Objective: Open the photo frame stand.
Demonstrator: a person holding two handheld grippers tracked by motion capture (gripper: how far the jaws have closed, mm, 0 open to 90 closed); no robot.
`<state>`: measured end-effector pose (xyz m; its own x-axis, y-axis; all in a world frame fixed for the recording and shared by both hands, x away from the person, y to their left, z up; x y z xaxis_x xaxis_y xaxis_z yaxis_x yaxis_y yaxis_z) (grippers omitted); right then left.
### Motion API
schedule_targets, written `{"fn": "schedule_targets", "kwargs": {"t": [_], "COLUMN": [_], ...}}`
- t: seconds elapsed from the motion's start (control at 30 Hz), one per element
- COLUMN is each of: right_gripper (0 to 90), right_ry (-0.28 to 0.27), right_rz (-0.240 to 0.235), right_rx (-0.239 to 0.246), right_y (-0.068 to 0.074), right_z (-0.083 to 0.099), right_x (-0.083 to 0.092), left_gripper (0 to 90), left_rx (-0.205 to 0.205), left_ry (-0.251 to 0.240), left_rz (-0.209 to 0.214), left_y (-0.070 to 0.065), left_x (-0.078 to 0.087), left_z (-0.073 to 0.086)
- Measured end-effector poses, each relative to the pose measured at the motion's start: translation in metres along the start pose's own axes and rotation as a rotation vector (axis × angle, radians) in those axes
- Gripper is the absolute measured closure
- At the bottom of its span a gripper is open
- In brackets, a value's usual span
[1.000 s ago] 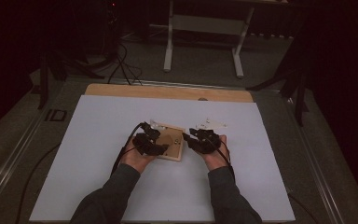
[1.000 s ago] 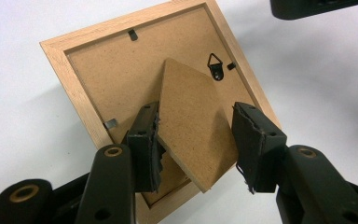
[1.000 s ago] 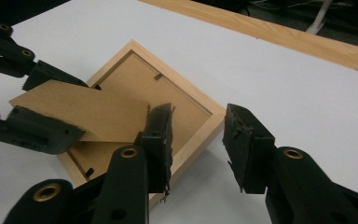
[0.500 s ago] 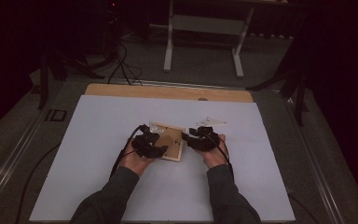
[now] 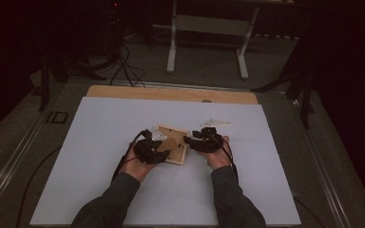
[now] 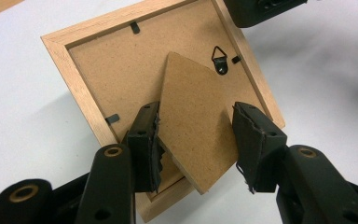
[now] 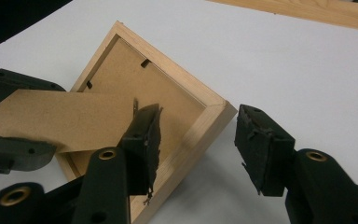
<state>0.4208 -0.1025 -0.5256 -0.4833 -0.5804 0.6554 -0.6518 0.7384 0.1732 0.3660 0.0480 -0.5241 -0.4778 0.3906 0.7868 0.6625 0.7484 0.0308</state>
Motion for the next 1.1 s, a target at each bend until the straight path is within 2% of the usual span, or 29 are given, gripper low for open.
{"fn": "schedule_targets", "kwargs": {"t": [0.5,0.53,0.67,0.83,1.1], "right_gripper": [46.1,45.9,44.1,41.7,40.6], "right_ry": [0.022,0.027,0.028,0.035,0.042], "right_rz": [-0.028,-0.032,-0.053,-0.076,-0.127], "right_rx": [-0.010,-0.018,-0.034,-0.050,-0.077], "right_y": [0.000,-0.001,-0.003,-0.001,0.002], "right_z": [0.002,0.002,0.003,0.003,0.005], "right_x": [-0.007,-0.008,-0.010,-0.012,-0.015], "left_gripper": [54.2,54.2,54.2,54.0,53.8], "left_rx": [-0.055,-0.073,-0.088,-0.137,-0.149], "left_ry": [-0.049,-0.063,-0.072,-0.099,-0.108], "left_rz": [-0.033,-0.034,-0.042,-0.054,-0.049], "left_y": [-0.005,-0.005,-0.006,-0.008,-0.007], "left_x": [0.002,0.002,0.003,0.004,0.004], "left_z": [0.004,0.006,0.007,0.007,0.011]}}
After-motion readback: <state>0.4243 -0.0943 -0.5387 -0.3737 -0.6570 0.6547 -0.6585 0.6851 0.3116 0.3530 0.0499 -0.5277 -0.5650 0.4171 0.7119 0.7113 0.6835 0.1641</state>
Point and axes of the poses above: each handheld gripper's, and its own axes: x roughly backward along the jaws, z roughly out of its underside, y roughly to its left, the point moved 7 cm from there along -x, roughly forward along the jaws, and after that the axes turned 6 degrees about y, right-handed, at the moved point
